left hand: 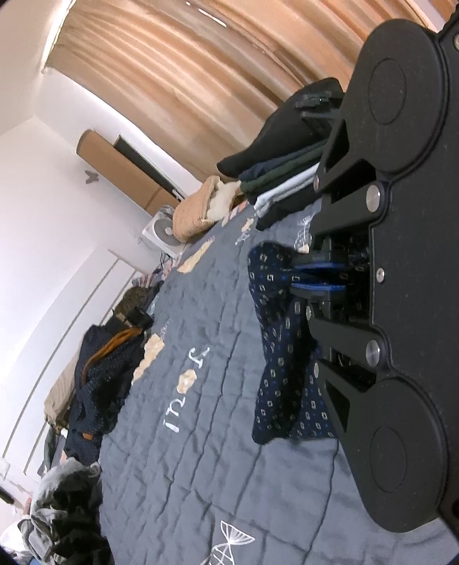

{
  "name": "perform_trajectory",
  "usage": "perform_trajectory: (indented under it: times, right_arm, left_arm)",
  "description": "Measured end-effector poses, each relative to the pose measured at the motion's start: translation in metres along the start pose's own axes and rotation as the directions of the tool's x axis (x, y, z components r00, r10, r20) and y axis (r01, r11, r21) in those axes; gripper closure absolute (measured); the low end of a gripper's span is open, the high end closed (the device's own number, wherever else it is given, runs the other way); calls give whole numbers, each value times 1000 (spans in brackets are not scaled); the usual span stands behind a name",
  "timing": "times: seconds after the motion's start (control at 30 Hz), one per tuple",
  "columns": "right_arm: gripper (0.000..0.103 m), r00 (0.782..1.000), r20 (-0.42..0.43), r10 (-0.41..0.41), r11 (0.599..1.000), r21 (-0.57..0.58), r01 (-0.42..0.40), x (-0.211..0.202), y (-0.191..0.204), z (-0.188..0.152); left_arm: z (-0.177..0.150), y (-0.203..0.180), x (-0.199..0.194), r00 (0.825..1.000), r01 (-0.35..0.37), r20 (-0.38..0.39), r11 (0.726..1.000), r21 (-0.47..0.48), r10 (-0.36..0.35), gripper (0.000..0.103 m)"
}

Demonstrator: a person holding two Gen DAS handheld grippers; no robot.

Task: Fold clothes

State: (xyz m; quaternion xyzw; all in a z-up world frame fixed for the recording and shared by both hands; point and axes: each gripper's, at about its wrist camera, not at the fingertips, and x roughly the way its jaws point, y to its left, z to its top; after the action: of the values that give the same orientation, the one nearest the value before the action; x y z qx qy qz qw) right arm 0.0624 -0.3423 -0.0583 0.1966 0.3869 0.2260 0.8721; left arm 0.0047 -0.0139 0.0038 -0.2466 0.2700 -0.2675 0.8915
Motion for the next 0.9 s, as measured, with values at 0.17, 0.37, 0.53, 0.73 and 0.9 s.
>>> perform_trajectory:
  times: [0.17, 0.37, 0.53, 0.73, 0.9]
  right_arm:
    - [93, 1000, 8, -11, 1000, -22, 11, -2, 4, 1]
    - [93, 1000, 26, -6, 998, -57, 8, -4, 13, 1]
    - [93, 999, 30, -21, 997, -67, 23, -2, 16, 1]
    - [93, 996, 77, -53, 997, -57, 58, -7, 11, 1]
    - [92, 990, 124, -63, 998, 7, 63, -17, 0, 8]
  left_arm:
    - [-2, -5, 0, 1000, 3, 3, 1000, 22, -3, 55]
    - [2, -11, 6, 1000, 11, 2, 1000, 27, -11, 49]
    - [-1, -28, 27, 999, -38, -31, 993, 112, 41, 47]
    - [-14, -18, 61, 982, -109, -144, 989, 101, 123, 97]
    - [-11, -27, 55, 991, -94, -79, 989, 117, 103, 98]
